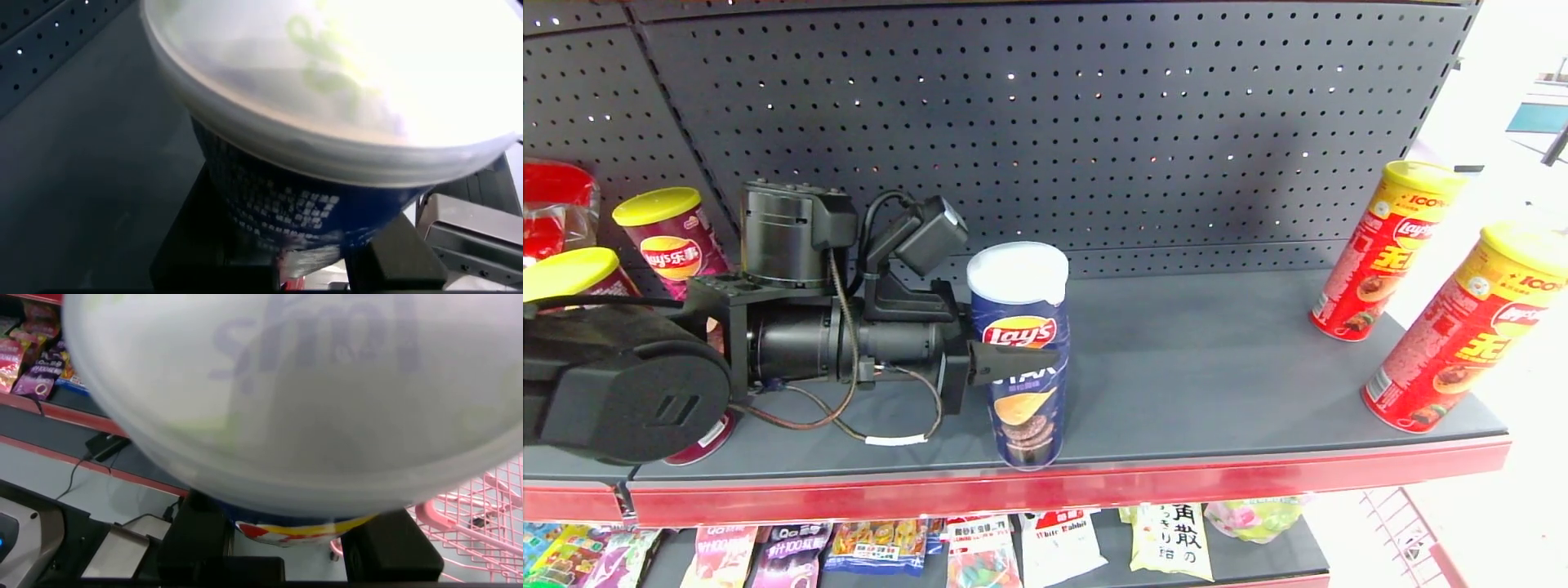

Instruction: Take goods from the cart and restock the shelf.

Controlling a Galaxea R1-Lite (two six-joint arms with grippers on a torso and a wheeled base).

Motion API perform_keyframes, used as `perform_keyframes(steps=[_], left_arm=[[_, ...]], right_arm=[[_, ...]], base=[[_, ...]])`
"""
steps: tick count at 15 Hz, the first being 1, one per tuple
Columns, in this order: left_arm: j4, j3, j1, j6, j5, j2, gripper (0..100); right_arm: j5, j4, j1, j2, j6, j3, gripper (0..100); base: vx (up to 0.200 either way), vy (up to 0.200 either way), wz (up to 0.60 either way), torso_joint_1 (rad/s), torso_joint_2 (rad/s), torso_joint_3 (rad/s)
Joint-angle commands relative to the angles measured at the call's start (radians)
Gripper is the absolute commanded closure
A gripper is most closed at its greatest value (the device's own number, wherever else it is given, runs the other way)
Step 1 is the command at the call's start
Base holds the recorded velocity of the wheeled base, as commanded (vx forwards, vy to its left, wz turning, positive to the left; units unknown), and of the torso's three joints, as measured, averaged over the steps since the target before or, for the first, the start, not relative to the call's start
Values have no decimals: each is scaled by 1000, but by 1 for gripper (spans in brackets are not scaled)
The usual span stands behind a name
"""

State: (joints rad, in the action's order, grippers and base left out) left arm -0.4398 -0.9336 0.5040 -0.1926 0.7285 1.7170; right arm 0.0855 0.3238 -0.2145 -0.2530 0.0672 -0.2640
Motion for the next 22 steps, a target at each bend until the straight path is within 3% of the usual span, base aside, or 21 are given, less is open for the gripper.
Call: perform_keyframes(steps=[1,3,4,8,9,15,17,18,19,20,22], left_arm=[[3,4,1,-7,-1,9,100],[3,2,-1,-10,-1,9,100],[3,2,-1,-10,-1,9,0],[3,32,-10,-21,-3,-17,0],[3,84,-30,-36,-1,-57,0],[3,317,-177,-38,-18,-330,0],[7,424,-233,-28,-63,-484,0],[10,447,-234,-22,-69,-524,0],[13,523,-234,12,-74,-636,0],[13,565,-234,24,-75,-691,0],[30,616,-236,31,-100,-790,0]], right_arm=[[0,0,0,-2,0,0,100],[0,0,0,-2,0,-1,100],[0,0,0,-2,0,-1,100],[0,0,0,-2,0,-3,100],[0,-2,0,-2,0,-4,100],[5,-2,0,-17,2,-14,100],[16,-3,-6,-112,3,-90,100],[23,-2,-13,-146,5,-126,100],[48,-3,-46,-310,17,-259,100],[56,-11,-77,-433,28,-353,100],[57,-134,-157,-663,25,-485,100]], base=[[0,0,0,0,0,0],[0,0,0,0,0,0],[0,0,0,0,0,0],[0,0,0,0,0,0],[0,0,0,0,0,0],[0,0,0,0,0,0],[0,0,0,0,0,0],[0,0,0,0,0,0],[0,0,0,0,0,0],[0,0,0,0,0,0],[0,0,0,0,0,0]])
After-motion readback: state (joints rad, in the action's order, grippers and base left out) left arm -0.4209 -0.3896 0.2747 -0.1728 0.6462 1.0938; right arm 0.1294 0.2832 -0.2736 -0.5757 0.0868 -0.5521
